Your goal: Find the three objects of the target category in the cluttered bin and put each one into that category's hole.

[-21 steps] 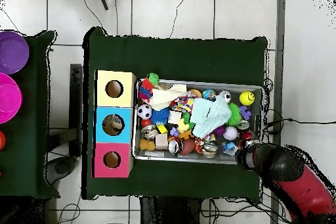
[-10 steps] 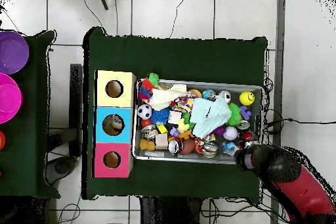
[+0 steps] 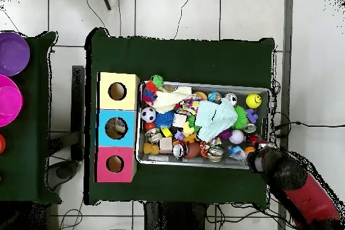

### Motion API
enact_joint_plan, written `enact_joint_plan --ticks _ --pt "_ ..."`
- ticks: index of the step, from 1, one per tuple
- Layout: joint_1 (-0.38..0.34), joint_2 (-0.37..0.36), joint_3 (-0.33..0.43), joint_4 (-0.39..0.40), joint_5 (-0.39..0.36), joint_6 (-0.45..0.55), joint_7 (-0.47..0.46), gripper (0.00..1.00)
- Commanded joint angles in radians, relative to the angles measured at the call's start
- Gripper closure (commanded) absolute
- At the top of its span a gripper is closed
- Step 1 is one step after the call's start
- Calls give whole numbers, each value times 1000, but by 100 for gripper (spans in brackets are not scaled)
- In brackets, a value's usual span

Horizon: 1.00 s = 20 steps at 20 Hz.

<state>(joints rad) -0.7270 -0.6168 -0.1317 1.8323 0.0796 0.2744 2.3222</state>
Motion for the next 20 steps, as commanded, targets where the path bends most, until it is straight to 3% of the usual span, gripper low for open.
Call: enact_joint_plan --ticks 1,4,16,20 --pt "-28 104 111 39 50 -121 166 0" --pt "-39 120 122 43 69 -117 166 0" --pt "51 15 42 64 164 207 177 0" --pt "53 34 68 60 196 193 176 0"
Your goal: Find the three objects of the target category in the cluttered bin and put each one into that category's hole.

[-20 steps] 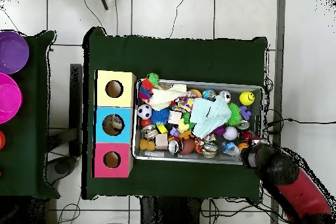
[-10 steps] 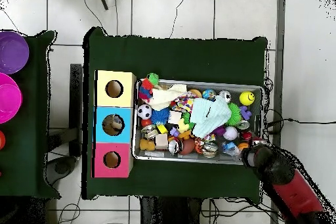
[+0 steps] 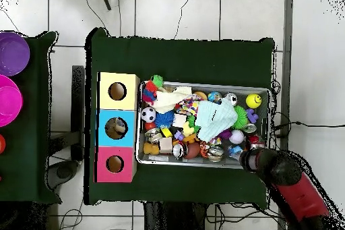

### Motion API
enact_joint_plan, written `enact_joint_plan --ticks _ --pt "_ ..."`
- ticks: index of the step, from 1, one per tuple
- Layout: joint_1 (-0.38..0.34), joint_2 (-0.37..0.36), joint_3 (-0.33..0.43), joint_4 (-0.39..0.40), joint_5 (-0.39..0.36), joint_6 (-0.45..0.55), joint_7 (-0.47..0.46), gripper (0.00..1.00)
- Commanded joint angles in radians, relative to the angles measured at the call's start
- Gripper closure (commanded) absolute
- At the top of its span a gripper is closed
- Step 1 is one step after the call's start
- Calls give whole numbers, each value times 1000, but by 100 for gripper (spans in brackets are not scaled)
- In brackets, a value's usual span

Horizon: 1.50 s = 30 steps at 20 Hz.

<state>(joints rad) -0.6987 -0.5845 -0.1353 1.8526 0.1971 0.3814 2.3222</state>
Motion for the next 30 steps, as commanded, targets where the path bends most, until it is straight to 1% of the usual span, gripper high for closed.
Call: enact_joint_plan --ticks 1,5,9,12,14,15,16,19,23,25,30 --pt "25 9 73 34 83 82 174 0" --pt "28 31 76 22 103 71 166 0" --pt "5 67 94 19 115 18 142 0" --pt "-4 93 91 8 117 -6 131 0" --pt "-10 104 94 15 115 -29 127 0" --pt "-6 98 95 33 113 -43 132 0" --pt "-12 100 97 34 111 -48 128 0" --pt "7 76 85 60 111 -45 144 0" --pt "50 82 41 45 108 -7 165 0" --pt "64 93 25 29 104 -10 169 0" --pt "71 129 18 -4 96 -81 163 0"
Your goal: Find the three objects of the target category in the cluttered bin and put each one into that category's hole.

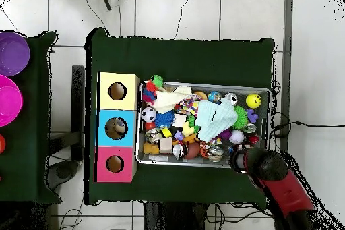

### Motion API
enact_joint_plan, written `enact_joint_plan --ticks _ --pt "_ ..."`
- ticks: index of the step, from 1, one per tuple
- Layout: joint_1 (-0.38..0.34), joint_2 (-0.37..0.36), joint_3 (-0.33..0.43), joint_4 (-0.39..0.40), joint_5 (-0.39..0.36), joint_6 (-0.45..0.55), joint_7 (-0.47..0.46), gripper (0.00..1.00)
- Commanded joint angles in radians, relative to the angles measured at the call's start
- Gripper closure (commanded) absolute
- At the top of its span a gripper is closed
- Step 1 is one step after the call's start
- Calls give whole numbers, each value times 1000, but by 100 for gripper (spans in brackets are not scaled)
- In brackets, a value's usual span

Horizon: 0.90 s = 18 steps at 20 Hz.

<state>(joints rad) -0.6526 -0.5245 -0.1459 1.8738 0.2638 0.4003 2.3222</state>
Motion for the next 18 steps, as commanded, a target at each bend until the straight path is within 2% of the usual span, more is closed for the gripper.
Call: enact_joint_plan --ticks 1,8,12,18 --pt "25 73 29 -28 29 -116 163 0" --pt "64 82 -14 -46 32 -186 180 0" --pt "52 89 -11 -56 29 -228 159 0" --pt "32 107 -31 -105 22 -217 123 0"
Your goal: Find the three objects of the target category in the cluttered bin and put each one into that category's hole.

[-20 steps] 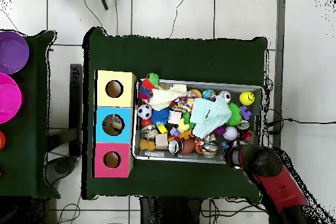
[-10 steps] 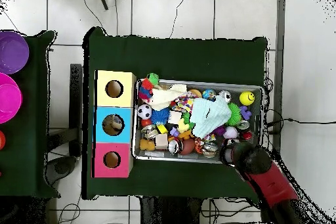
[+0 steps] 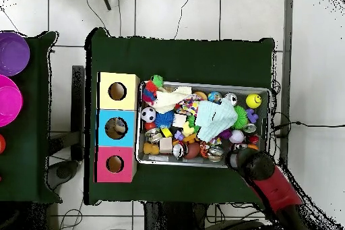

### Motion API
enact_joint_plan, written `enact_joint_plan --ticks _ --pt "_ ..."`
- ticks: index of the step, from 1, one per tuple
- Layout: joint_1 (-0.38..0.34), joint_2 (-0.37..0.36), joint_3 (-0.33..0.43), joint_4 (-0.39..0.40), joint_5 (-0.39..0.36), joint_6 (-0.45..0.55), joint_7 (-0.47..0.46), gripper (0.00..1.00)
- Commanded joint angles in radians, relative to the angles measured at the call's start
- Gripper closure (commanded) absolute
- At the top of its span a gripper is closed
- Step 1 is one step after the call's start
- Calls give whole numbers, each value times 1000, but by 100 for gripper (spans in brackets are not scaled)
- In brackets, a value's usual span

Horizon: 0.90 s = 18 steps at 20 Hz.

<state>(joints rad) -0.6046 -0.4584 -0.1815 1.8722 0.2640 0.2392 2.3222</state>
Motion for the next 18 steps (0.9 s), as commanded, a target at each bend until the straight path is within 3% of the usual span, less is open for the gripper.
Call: enact_joint_plan --ticks 1,10,18 --pt "-17 45 2 -115 24 -46 119 0" --pt "24 91 -57 -152 40 20 135 0" --pt "9 144 -25 -172 47 -43 137 0"
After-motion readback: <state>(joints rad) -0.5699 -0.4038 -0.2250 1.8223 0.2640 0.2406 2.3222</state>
